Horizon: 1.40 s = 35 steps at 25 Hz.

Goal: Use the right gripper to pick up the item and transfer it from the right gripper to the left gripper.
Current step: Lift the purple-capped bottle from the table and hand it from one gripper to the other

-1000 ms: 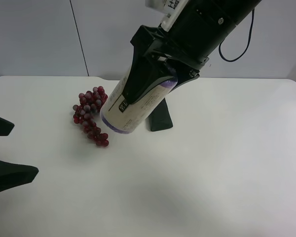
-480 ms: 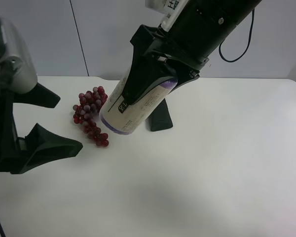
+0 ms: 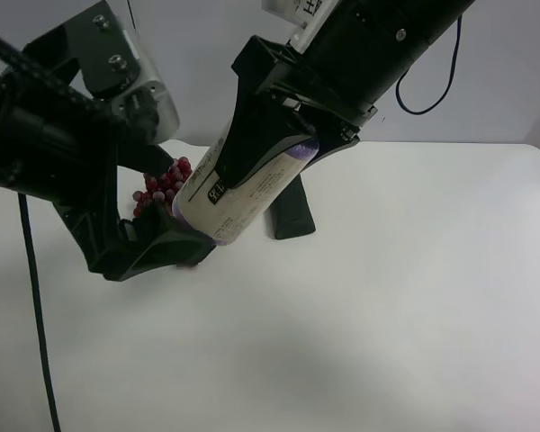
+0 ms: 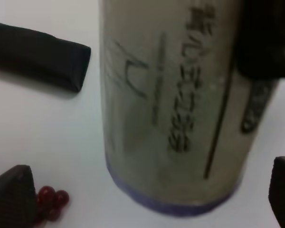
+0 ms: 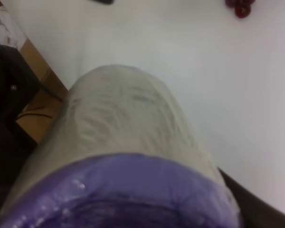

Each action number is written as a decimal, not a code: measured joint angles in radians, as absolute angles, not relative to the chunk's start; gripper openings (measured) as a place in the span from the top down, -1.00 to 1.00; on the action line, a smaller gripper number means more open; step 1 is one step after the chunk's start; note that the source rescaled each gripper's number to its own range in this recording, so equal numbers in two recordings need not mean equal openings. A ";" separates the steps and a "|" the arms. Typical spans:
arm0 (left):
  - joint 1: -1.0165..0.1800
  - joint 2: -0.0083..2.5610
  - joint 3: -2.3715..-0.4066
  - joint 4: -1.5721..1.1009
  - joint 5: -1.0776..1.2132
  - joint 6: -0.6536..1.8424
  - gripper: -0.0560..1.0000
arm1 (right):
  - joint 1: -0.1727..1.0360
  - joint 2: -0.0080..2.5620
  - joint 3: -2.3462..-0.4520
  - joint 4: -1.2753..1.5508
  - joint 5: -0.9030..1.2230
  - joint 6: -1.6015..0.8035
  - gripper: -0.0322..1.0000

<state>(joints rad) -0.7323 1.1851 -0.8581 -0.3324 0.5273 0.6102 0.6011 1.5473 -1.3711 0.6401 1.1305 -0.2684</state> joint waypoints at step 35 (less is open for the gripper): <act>-0.734 1.223 -0.890 -0.447 0.477 0.872 0.43 | 0.602 1.547 -1.371 0.767 1.070 -0.312 0.94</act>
<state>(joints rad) -0.7342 1.2228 -0.8897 -0.4466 0.4769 0.8724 0.6023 1.5473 -1.3711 0.7673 1.0700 -0.3125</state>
